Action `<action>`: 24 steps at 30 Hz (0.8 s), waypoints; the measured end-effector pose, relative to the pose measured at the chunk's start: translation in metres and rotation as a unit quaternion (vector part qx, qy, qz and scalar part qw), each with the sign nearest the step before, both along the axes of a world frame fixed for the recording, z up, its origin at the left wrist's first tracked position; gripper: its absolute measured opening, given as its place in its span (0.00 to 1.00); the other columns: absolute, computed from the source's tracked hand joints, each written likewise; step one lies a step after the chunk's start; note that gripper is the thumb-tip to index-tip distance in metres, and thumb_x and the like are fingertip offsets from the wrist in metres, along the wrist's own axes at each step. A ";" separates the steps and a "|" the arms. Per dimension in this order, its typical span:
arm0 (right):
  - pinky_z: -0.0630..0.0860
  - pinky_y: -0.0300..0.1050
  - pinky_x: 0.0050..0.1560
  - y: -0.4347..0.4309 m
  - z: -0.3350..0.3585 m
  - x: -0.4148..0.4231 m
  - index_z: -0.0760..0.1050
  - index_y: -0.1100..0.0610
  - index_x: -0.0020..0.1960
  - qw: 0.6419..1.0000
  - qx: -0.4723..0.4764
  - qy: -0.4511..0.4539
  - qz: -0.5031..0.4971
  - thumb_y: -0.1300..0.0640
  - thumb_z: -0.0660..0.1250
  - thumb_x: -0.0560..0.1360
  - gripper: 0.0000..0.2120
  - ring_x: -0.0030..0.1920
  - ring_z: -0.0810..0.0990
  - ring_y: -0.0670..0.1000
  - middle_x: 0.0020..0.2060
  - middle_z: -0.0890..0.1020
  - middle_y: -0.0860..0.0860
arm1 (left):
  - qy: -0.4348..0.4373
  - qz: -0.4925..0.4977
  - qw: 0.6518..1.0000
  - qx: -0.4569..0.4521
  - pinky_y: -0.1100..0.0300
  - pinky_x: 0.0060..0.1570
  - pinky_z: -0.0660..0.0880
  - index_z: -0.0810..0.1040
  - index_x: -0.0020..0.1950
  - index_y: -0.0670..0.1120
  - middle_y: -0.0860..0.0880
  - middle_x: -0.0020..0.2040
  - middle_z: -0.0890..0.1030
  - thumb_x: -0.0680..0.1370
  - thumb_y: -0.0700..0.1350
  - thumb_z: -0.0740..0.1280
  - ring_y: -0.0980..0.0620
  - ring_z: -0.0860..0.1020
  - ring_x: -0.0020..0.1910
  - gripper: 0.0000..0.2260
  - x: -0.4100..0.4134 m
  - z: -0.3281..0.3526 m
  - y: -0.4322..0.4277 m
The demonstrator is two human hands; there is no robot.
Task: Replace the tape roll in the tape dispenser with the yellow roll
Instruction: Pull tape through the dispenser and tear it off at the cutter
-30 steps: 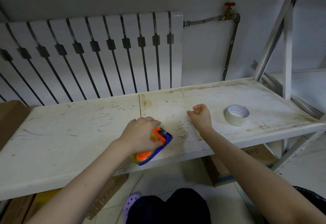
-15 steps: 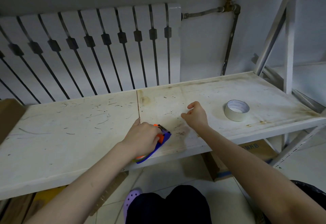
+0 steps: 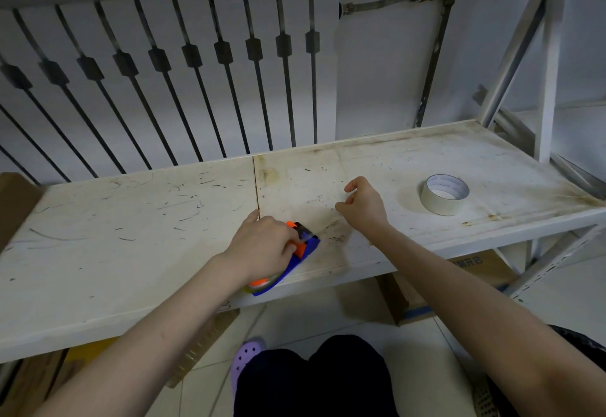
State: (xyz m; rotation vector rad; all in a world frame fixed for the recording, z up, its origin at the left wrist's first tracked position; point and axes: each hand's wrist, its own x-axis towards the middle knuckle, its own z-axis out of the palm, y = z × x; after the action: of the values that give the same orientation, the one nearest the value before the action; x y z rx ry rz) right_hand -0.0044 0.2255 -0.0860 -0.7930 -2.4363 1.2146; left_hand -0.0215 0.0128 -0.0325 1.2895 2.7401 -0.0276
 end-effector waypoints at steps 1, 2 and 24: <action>0.77 0.50 0.46 0.000 0.001 -0.001 0.68 0.56 0.56 1.000 0.003 0.000 0.002 0.61 0.68 0.72 0.15 0.40 0.76 0.51 0.35 0.74 0.48 | -0.002 0.001 1.000 -0.001 0.45 0.73 0.54 0.78 0.58 0.56 0.54 0.55 0.82 0.78 0.48 0.57 0.50 0.76 0.59 0.14 -0.001 0.000 0.001; 0.77 0.50 0.45 -0.001 0.002 -0.001 0.68 0.56 0.56 1.000 0.005 0.000 0.003 0.62 0.68 0.72 0.15 0.39 0.76 0.51 0.35 0.74 0.48 | -0.006 0.002 1.000 -0.004 0.45 0.73 0.54 0.78 0.58 0.56 0.53 0.55 0.82 0.78 0.48 0.56 0.50 0.75 0.59 0.14 -0.001 0.000 0.002; 0.75 0.49 0.38 -0.014 0.003 -0.032 0.68 0.57 0.57 1.000 -0.015 -0.003 0.012 0.66 0.62 0.71 0.15 0.36 0.74 0.51 0.35 0.73 0.50 | -0.099 0.016 0.992 -0.080 0.48 0.51 0.78 0.78 0.57 0.47 0.45 0.51 0.82 0.74 0.45 0.57 0.46 0.78 0.49 0.16 -0.016 0.012 0.014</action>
State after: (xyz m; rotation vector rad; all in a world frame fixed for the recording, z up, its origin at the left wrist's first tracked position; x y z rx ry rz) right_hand -0.0368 0.2118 -0.0826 -0.7796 -2.4443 1.2610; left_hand -0.0375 0.0263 -0.0206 1.1416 2.5327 -0.1082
